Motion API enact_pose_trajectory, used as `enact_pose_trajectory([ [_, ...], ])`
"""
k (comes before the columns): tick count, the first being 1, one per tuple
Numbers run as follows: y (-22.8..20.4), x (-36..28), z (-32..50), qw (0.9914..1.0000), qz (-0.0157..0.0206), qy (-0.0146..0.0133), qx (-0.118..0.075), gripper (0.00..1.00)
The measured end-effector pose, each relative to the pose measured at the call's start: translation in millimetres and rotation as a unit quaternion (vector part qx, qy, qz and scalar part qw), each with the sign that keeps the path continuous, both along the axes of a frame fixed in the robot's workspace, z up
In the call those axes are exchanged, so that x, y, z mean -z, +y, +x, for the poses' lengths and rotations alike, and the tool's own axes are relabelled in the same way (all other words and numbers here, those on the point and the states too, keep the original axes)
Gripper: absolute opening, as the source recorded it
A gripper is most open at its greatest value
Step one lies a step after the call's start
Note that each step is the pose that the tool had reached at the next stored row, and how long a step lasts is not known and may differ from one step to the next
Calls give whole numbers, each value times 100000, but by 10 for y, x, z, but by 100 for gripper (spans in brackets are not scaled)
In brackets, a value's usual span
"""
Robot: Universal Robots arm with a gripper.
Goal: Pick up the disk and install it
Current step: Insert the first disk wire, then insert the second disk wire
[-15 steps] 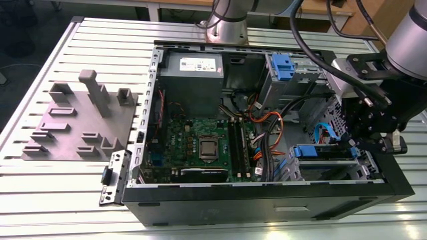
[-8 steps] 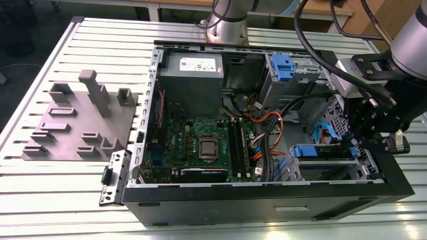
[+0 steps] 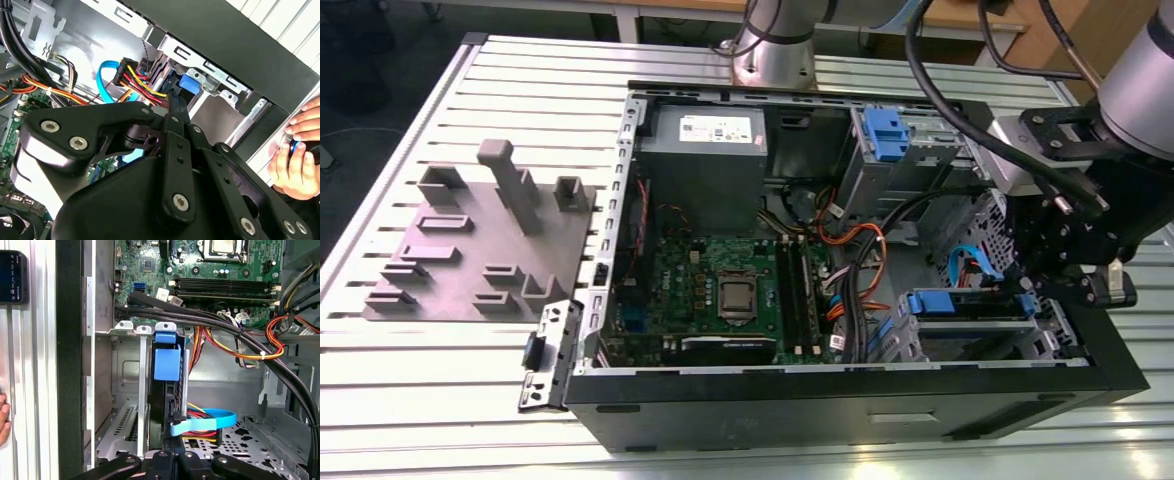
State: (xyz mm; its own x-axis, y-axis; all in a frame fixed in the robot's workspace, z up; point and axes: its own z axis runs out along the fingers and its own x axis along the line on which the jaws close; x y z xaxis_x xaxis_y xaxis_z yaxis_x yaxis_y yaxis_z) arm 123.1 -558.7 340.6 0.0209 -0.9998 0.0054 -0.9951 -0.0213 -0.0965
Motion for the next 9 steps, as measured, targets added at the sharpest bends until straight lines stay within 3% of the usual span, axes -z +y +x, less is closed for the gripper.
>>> enact_pose_trajectory([
  [9, 1, 0, 0, 100000, -2, -3, 66, 11],
])
